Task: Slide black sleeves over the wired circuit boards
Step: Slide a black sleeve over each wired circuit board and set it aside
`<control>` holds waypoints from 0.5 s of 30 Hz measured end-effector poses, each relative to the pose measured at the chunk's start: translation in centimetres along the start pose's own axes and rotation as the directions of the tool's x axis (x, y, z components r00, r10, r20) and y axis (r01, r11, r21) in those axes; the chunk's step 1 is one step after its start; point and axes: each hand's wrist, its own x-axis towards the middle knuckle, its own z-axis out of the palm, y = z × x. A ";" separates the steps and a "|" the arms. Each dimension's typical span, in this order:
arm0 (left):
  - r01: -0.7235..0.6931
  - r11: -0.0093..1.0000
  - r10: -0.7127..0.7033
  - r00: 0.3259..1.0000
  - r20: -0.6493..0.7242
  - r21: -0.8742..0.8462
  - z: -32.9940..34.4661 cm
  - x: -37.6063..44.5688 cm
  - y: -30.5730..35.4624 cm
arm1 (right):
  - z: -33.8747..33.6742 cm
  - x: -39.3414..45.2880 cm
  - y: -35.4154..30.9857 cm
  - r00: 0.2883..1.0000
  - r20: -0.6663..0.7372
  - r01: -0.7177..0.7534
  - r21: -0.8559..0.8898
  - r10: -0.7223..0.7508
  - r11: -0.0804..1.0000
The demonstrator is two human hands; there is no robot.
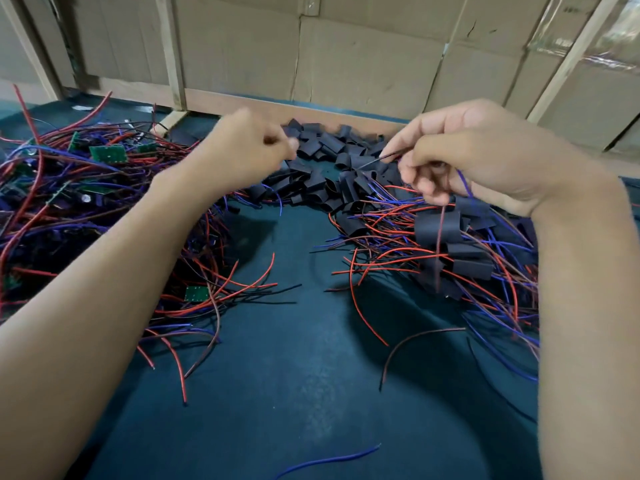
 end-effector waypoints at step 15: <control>0.012 0.881 -0.126 0.970 0.210 0.474 3.2 0.8 -4.0 | -1.1 -0.1 0.5 0.993 0.099 0.077 -0.166 -0.061 0.983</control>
